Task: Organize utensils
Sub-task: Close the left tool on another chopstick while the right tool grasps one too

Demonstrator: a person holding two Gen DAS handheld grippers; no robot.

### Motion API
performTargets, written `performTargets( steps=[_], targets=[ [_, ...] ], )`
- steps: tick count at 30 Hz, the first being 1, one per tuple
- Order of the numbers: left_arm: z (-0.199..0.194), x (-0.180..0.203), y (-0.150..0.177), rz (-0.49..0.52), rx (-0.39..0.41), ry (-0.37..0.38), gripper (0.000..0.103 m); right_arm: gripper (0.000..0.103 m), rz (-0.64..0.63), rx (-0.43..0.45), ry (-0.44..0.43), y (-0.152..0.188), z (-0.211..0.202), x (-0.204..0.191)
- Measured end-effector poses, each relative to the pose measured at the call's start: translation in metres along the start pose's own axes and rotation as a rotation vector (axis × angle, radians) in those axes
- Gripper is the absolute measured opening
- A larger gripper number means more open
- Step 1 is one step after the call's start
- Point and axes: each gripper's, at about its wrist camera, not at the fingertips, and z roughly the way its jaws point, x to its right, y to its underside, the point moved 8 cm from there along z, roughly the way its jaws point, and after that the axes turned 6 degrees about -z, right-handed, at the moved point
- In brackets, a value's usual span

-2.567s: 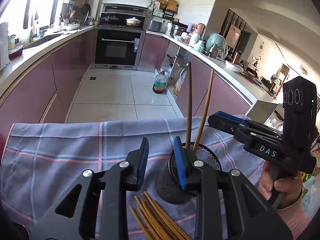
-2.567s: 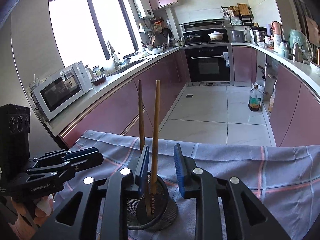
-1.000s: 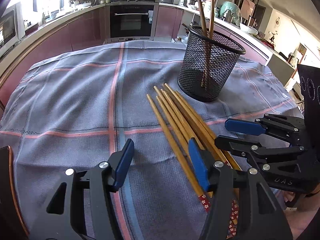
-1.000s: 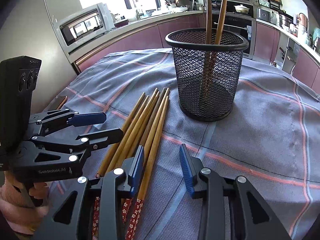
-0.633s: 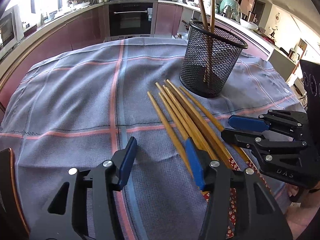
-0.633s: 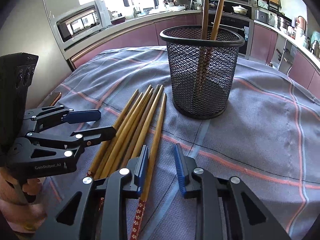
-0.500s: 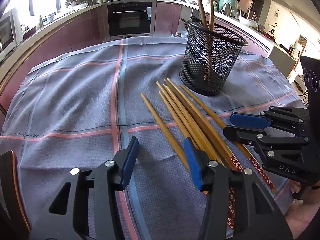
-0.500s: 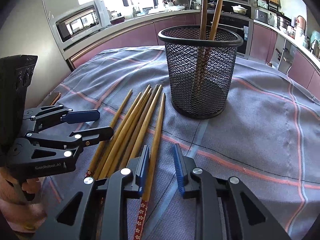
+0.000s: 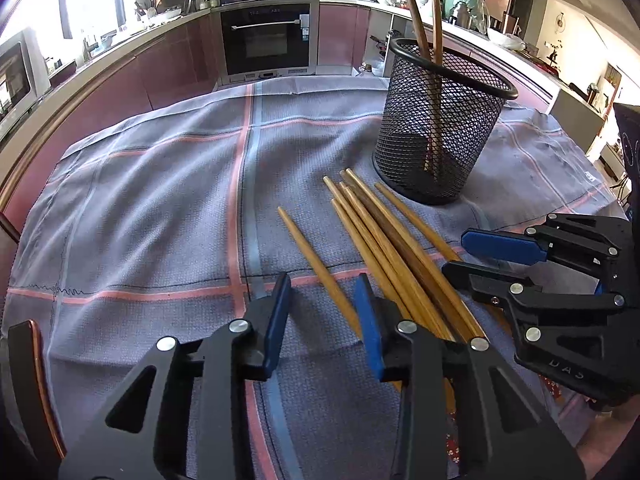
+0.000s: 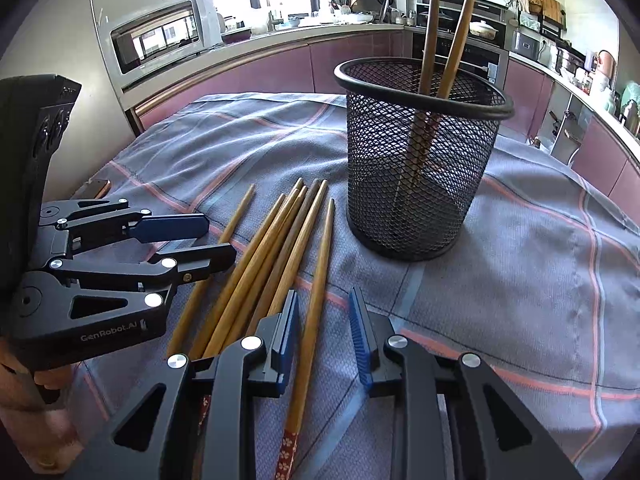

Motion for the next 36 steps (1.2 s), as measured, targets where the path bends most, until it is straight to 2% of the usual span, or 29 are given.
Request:
performTargets(
  steps=[2, 5, 18, 30, 36],
  targets=[
    [0.000, -0.003, -0.001, -0.012, -0.002, 0.003, 0.019, 0.023, -0.012, -0.002, 0.009, -0.001, 0.001, 0.000],
    [-0.001, -0.005, 0.000, -0.019, -0.006, 0.015, 0.016, 0.017, -0.013, -0.003, 0.012, -0.001, 0.000, 0.001],
    [0.001, -0.009, -0.001, -0.058, -0.008, 0.026, 0.015, 0.006, 0.014, 0.002, -0.005, -0.004, 0.004, 0.004],
    [0.001, -0.011, 0.000, -0.069, -0.010, 0.020, 0.014, 0.008, -0.015, -0.006, 0.029, -0.009, 0.008, 0.003],
    [0.001, -0.012, 0.000, -0.093, -0.008, 0.024, 0.010, 0.005, 0.000, 0.008, 0.022, -0.009, 0.005, 0.004]
  ],
)
